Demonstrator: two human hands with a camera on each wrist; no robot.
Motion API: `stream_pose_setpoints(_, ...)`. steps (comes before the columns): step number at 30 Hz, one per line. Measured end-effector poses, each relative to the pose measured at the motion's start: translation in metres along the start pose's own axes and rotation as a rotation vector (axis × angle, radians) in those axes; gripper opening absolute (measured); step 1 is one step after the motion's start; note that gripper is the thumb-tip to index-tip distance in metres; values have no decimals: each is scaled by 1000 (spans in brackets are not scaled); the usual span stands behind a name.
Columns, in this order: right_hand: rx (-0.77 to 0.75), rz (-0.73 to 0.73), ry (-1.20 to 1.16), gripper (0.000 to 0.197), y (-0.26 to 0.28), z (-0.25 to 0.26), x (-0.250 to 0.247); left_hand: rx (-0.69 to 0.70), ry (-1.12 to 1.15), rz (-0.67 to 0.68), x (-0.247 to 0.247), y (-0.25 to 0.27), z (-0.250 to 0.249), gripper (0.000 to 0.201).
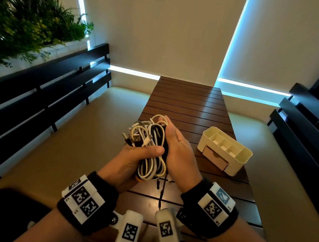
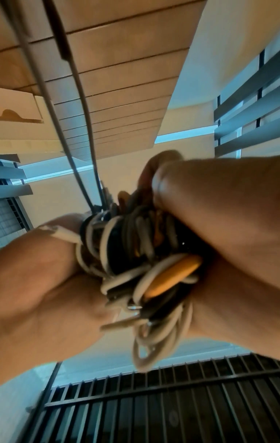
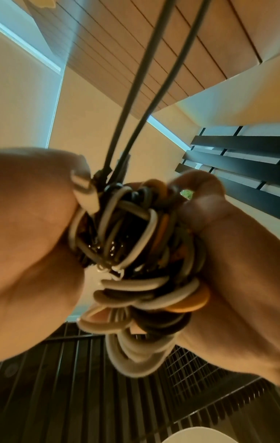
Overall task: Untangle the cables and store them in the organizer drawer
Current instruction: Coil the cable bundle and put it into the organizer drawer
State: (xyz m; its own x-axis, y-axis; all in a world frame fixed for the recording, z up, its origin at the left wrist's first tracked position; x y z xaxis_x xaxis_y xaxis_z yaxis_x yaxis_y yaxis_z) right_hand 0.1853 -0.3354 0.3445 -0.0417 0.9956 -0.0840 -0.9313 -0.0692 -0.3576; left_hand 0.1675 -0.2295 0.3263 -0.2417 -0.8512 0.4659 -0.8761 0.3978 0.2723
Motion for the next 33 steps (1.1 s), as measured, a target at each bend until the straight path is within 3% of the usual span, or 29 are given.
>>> stream_pose_setpoints(2,16,32,89,56,0,-7,1,16,-42,-28,1,-1,0,51)
stream_pose_setpoints(5,-7,117,189,73,-1,-11,3,65,-23,-52,4,-1,1,56)
stream_pose_setpoints(11,35,150,95,31,-7,1,0,120,143,-29,4,0,-3,72)
stream_pose_setpoints(15,75,225,174,30,-6,-6,-3,104,116,16,1,2,-4,74)
stream_pose_setpoints(19,-22,321,336,43,-4,-3,0,95,117,6,2,3,-6,82)
stream_pose_setpoints(26,33,220,-129,61,0,0,10,85,138,57,4,3,-9,79)
stream_pose_setpoints(31,77,184,-485,57,2,3,7,126,129,105,7,1,-16,91)
stream_pose_setpoints(33,72,119,-556,53,-1,7,-2,137,139,135,7,1,-17,84)
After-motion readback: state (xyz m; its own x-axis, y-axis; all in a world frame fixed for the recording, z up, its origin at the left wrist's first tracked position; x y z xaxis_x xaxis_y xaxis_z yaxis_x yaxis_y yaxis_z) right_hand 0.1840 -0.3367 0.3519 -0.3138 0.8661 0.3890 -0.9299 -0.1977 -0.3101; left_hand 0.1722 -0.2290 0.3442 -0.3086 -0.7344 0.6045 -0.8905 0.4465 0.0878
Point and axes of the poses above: each hand's wrist, its own y-axis away from the middle knuckle, its own x-axis out of the palm, z = x × y, the point moved 6 cm from there along -y, towards the middle knuckle, and after that the axes turned 15 degrees about -x, right-handed, at the moved point
